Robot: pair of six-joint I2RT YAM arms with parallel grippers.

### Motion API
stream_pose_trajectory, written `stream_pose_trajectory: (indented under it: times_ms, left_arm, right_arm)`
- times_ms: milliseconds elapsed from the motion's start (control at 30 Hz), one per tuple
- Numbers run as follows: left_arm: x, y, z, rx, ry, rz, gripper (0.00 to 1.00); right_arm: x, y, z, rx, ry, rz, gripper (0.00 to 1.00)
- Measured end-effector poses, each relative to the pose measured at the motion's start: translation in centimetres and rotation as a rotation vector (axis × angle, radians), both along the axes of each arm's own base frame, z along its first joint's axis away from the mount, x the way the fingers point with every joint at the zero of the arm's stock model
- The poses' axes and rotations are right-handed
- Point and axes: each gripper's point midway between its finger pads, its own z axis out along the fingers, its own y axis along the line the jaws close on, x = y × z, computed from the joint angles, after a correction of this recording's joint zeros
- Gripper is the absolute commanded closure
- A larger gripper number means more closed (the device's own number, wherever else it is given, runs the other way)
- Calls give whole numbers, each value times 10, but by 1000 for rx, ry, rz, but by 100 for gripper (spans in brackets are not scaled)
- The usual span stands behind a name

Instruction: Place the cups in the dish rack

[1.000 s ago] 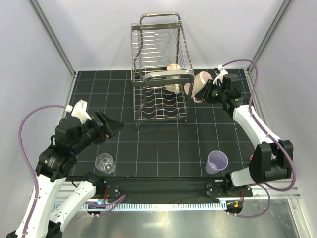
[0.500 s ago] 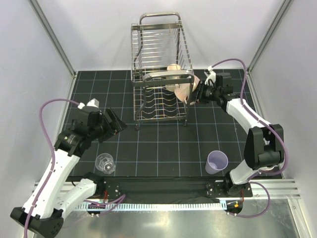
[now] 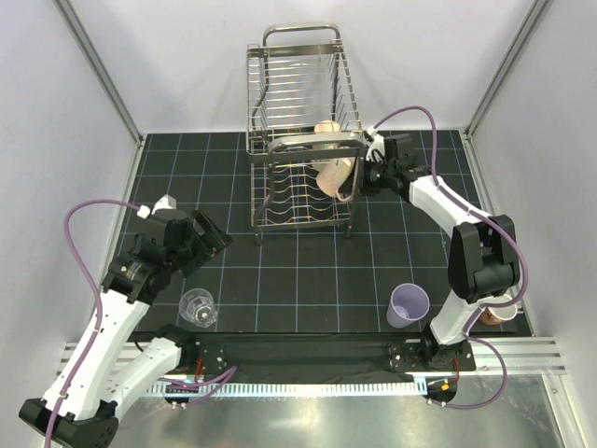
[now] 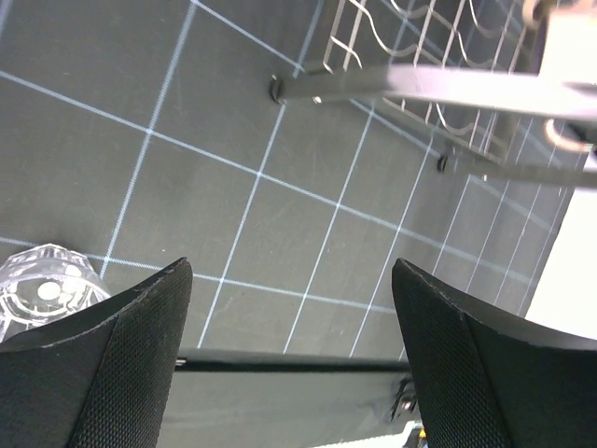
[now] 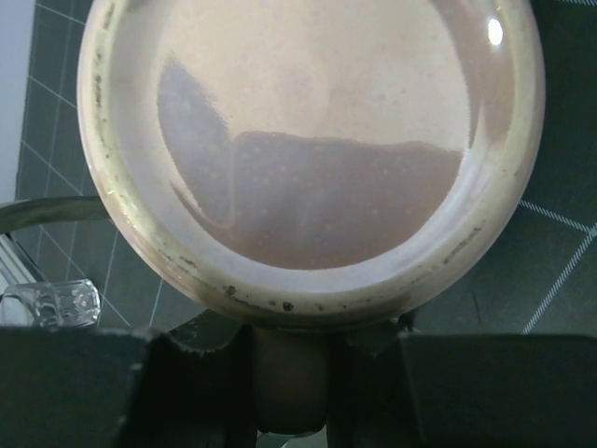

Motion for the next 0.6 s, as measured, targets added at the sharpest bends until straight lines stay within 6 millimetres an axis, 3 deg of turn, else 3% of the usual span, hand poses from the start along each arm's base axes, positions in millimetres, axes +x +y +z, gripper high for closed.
stream_pose_trajectory:
  times_ms: [233,467,567,600]
  left_arm:
    - [-1,16,-4,19,20,116,14]
    - [-2,17,-8,13,45,141,14]
    - [-2,16,-8,3,47,152,14]
    - [-2,16,-8,1,46,154,15]
  right_arm:
    - [1,2,-17,-91,25,6,96]
    - [4,6,-29,-150,11,26,96]
    - [7,6,-29,-177,4,34,87]
    - [8,6,-29,-186,-3,36,79]
